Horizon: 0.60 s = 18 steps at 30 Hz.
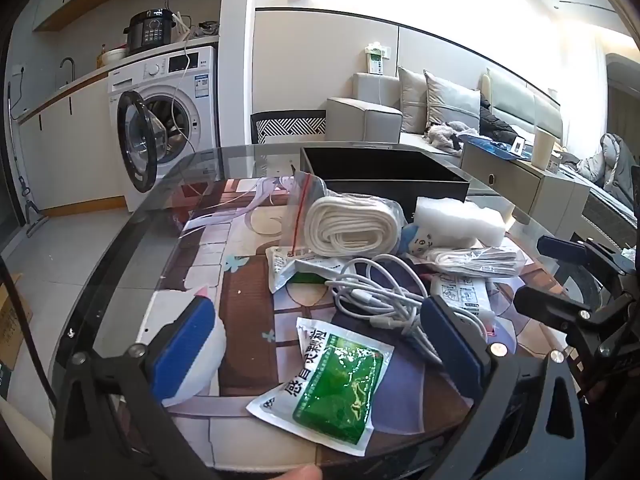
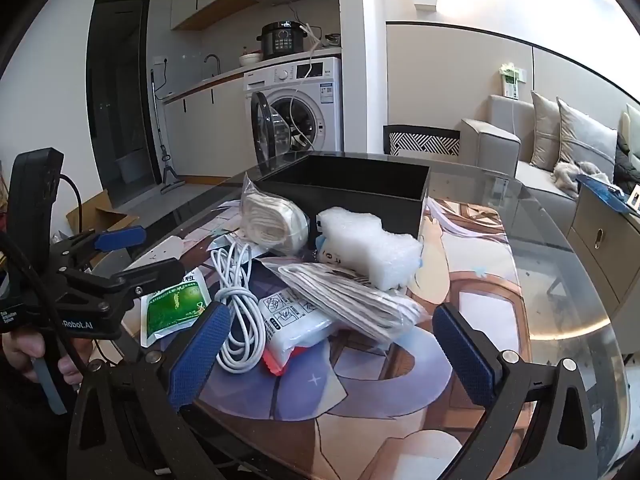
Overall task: Organize soft objects
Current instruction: 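Move the left gripper toward the green-printed sachet on the table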
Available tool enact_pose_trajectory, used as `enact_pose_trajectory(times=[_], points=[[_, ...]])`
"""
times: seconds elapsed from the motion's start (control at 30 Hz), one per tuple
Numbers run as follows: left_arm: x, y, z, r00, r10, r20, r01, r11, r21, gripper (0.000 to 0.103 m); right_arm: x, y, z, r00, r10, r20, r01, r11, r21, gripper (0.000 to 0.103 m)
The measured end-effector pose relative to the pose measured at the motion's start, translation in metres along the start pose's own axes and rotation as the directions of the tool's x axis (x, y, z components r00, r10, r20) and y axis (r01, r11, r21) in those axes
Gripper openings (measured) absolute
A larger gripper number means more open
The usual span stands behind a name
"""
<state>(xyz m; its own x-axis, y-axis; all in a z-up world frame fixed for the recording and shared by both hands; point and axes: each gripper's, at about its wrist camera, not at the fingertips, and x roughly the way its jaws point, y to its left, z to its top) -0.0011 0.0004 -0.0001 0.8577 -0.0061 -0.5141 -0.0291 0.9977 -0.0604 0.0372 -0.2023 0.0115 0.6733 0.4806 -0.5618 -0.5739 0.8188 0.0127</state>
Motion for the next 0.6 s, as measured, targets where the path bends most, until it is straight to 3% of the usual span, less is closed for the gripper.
enact_pose_trajectory(times=[0.6], points=[[-0.001, -0.004, -0.004, 1.000, -0.011, -0.001, 0.011, 1.000, 0.011, 0.103, -0.008, -0.010, -0.005, 0.998, 0.022, 0.051, -0.024, 0.998, 0.052, 0.103]])
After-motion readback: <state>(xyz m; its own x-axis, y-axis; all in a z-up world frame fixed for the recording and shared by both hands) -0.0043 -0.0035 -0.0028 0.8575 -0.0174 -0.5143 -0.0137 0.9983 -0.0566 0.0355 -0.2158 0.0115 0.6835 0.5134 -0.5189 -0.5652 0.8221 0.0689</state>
